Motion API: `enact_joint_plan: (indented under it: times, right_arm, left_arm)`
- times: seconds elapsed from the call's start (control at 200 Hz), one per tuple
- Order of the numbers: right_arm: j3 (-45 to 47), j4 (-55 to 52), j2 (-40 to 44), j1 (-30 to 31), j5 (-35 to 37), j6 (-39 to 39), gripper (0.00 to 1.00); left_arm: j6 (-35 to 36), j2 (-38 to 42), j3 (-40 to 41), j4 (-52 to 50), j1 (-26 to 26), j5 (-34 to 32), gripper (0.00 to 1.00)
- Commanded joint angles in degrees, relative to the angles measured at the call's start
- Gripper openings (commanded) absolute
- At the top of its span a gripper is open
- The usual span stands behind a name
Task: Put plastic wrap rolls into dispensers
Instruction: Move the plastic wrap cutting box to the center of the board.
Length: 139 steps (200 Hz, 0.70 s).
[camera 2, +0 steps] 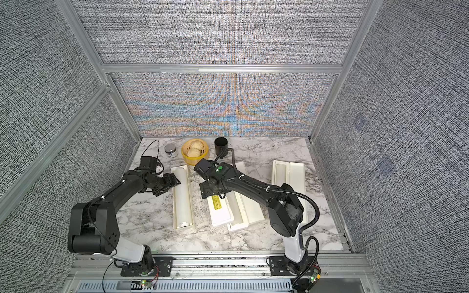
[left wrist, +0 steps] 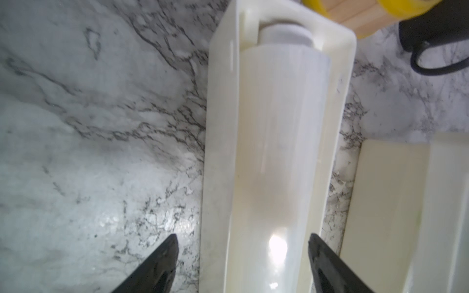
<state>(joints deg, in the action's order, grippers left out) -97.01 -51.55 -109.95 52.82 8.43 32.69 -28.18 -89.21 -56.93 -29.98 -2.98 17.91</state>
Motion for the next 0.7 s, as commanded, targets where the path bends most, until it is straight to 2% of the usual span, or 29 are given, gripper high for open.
enact_joint_plan:
  times: [0.0,0.13,0.24,0.515,0.691]
  right_arm:
    - [0.88,1.92,1.37,-0.68,-1.02,-1.27,0.88]
    - [1.82,2.42,1.84,-1.64,-1.55,-2.03,0.88]
    - [1.74,2.43,1.63,-2.19,-1.99,-2.44,0.89]
    - [1.47,2.59,1.23,-2.37,-2.36,-2.67,0.89]
    - [2.0,2.76,1.04,-2.37,-2.61,-2.73,0.89]
  left_arm:
    - [1.32,-3.17,-1.93,5.41,0.7,0.01,0.8]
    - [0.02,-7.46,-4.45,9.98,0.63,6.59,0.79]
    - [-1.83,-8.4,-3.58,11.97,0.24,9.05,0.79]
    - [-6.03,-2.16,5.93,14.72,-0.34,12.06,0.79]
    - [-9.82,-0.53,10.56,20.17,-3.6,14.3,0.79]
